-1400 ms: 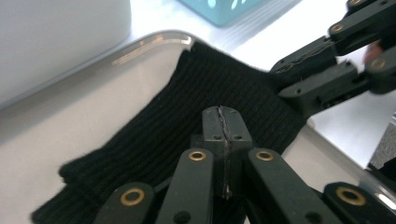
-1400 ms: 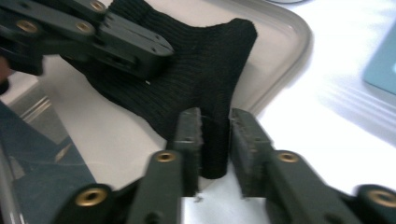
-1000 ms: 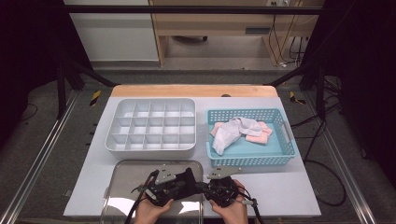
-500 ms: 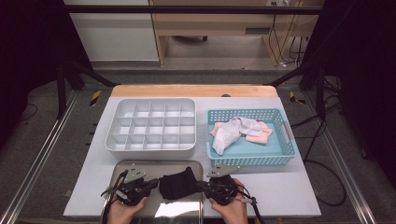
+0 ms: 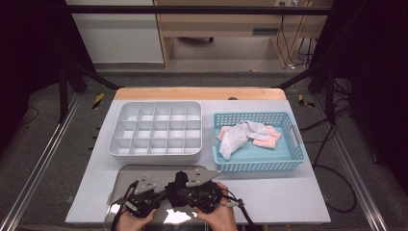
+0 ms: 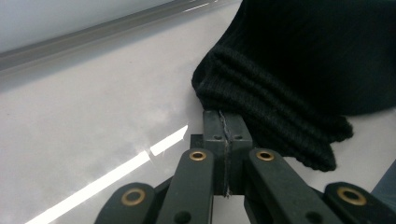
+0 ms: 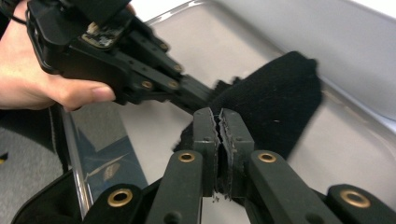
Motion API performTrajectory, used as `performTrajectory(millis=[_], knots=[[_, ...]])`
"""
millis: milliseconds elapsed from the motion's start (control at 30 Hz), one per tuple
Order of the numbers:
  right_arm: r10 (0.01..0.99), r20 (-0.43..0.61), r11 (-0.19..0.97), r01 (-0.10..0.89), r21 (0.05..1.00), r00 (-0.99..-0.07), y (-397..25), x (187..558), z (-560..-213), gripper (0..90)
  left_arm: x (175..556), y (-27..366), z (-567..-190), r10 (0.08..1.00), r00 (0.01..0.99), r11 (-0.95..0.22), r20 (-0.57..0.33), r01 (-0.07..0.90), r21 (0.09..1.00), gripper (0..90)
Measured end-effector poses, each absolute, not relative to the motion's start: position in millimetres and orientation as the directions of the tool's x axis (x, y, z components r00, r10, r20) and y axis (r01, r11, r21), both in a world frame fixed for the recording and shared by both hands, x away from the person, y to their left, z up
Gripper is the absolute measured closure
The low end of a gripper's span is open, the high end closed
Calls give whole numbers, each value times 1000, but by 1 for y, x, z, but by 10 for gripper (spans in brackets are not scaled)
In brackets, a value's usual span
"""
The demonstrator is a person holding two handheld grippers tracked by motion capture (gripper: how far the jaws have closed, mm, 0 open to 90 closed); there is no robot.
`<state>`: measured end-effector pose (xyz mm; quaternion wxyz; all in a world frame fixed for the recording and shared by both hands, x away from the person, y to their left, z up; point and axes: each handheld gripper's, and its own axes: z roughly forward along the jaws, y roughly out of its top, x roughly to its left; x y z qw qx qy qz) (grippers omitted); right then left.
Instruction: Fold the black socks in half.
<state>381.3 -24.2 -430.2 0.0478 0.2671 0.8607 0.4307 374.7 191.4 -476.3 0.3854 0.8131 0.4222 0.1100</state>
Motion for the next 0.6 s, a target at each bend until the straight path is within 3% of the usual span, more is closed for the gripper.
performTrajectory(millis=[333, 600], knots=[[480, 176, 520, 440, 732, -860, -17, 383, -445, 864, 378, 195, -476, 767, 619, -328, -172, 608, 723, 889], [483, 176, 535, 448, 717, -858, -12, 385, -452, 861, 384, 212, -458, 765, 606, -237, -219, 581, 778, 867]])
